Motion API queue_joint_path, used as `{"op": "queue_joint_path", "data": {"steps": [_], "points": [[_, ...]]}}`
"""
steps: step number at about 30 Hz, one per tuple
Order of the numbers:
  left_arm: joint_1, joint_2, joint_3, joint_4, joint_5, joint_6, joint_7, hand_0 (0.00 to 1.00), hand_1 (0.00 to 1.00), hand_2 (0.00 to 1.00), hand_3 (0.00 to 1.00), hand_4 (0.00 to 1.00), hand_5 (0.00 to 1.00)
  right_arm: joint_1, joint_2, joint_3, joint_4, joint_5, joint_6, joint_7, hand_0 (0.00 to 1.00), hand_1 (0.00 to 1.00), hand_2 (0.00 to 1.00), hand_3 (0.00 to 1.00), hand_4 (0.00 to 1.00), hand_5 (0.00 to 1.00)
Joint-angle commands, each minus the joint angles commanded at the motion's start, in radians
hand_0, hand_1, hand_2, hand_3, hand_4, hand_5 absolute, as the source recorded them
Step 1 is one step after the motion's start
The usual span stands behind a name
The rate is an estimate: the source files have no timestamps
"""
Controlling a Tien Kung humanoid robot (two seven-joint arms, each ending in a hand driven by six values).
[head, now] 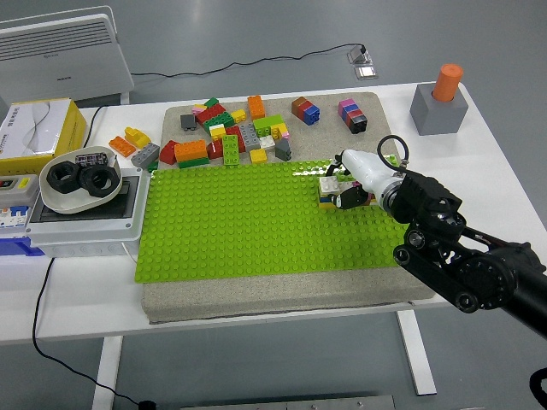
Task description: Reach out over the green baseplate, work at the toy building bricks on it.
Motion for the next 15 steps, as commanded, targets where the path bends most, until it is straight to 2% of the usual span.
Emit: {"op": "queue_joint_path", "data": {"steps": [15], "points": [[0.0, 0.0, -0.001, 0.0, 0.001, 0.0, 0.0, 0.724, 0.37, 0.33, 0.506, 0.257, 0.002, 0.002, 0.0, 0.0, -0.001, 0.002, 0.003, 0.0, 0.747, 0.713, 0.791, 0.654, 0.701, 0.131]]}}
